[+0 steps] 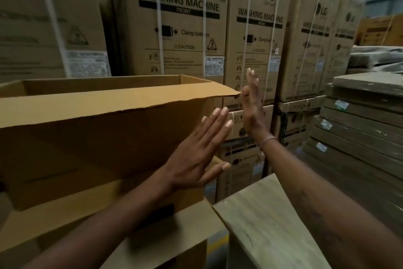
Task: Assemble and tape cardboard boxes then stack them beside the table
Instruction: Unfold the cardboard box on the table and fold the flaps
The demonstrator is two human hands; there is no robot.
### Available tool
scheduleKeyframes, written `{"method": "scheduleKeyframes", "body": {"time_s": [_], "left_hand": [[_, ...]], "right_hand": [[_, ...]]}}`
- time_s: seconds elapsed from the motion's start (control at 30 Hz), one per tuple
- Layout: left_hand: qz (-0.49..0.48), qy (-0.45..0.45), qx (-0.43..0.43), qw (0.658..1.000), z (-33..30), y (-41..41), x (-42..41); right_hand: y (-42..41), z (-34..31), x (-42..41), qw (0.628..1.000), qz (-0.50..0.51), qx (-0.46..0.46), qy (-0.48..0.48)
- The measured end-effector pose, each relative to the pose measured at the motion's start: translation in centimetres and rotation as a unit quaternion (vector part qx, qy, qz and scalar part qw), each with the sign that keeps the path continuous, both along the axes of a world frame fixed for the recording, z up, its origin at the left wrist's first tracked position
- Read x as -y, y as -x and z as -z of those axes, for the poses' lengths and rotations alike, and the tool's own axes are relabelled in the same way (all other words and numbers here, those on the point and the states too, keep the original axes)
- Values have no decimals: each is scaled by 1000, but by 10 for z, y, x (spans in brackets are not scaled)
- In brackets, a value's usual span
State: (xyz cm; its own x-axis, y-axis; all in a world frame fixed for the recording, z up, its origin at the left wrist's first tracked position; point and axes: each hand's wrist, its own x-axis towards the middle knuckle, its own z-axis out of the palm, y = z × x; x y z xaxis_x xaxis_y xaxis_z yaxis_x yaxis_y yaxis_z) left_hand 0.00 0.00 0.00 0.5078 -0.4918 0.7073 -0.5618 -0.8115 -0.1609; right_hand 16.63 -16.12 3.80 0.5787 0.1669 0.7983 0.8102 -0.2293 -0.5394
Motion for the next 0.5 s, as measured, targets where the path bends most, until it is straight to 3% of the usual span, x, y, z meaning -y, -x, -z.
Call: {"method": "scheduleKeyframes", "body": {"time_s": [0.13,0.23,0.33,0.5], "left_hand": [[-26,-62,63,996,-31,30,-2],[-176,-100,48,978,-71,33,-6],[-312,-74,-81,944,-109,30,-31],[-390,-47,-213,895,-124,26,-71]], "right_hand": [[10,-27,-9,988,-101,-97,-65],[6,-52,-7,964,-200,-168,-54],[0,-74,-2,948,-235,-207,61],[-16,-99,-18,921,-168,-224,270]]}}
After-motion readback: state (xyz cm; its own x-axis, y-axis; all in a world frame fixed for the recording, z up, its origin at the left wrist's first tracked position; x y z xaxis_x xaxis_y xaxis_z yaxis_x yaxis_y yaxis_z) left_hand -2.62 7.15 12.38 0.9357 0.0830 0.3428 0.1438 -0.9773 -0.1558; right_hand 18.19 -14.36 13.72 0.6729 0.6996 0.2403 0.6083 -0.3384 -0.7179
